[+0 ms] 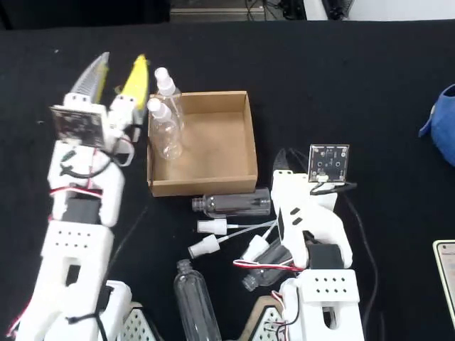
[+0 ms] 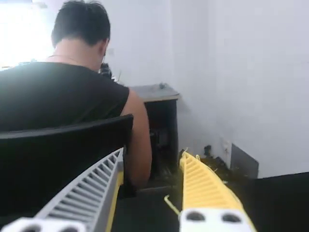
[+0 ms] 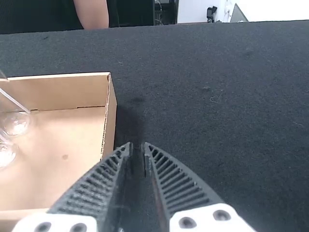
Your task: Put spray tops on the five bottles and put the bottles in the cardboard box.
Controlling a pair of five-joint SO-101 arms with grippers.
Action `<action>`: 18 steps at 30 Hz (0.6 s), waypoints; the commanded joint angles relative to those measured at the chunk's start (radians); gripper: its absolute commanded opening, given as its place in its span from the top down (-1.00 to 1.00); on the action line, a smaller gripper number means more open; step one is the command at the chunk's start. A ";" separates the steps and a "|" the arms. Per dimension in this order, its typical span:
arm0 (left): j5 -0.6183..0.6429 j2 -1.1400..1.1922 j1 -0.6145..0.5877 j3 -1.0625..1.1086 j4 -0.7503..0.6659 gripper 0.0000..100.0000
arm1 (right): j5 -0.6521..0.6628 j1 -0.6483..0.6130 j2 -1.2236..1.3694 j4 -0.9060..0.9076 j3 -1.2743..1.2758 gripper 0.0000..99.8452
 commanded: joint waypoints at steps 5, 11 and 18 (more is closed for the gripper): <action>0.002 -0.121 -0.140 0.019 0.133 0.94 | 0.008 0.015 -0.028 -0.032 -0.008 0.98; -0.006 -0.207 -0.243 0.243 0.135 0.93 | 0.008 0.015 -0.028 -0.032 -0.008 0.98; -0.003 -0.339 -0.251 0.476 0.183 0.93 | 0.000 0.015 -0.030 -0.032 -0.015 0.98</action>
